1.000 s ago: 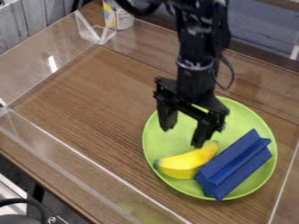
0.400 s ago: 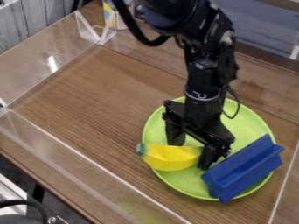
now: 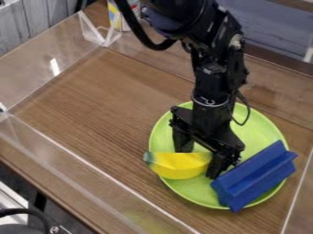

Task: Remove the banana from inside the green plate and put it on the table

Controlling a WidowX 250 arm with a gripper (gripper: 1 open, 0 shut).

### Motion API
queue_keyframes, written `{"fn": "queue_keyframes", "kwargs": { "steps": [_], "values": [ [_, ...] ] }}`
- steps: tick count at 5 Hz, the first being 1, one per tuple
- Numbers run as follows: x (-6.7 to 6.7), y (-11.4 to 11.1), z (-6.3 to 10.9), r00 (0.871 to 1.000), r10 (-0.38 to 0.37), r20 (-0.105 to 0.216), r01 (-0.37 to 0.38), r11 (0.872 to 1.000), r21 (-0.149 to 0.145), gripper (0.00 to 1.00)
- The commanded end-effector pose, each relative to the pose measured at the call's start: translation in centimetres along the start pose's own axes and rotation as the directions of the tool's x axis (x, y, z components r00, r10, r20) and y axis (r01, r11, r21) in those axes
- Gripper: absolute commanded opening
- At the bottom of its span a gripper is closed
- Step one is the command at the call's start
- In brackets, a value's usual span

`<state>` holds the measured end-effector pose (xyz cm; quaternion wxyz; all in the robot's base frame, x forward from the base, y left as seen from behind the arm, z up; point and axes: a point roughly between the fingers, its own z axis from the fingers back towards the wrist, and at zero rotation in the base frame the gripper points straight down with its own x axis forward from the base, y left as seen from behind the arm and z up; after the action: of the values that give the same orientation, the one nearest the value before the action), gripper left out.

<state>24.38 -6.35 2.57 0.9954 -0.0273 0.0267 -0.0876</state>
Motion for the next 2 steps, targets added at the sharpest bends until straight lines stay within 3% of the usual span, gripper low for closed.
{"fn": "queue_keyframes", "kwargs": {
  "steps": [1, 2],
  "values": [
    [0.34, 0.22, 0.78, 0.999, 0.009, 0.035, -0.009, 1.0, -0.005, 1.0],
    [0.31, 0.27, 0.83, 0.999, 0.011, 0.038, -0.011, 1.0, -0.008, 1.0]
  ]
}}
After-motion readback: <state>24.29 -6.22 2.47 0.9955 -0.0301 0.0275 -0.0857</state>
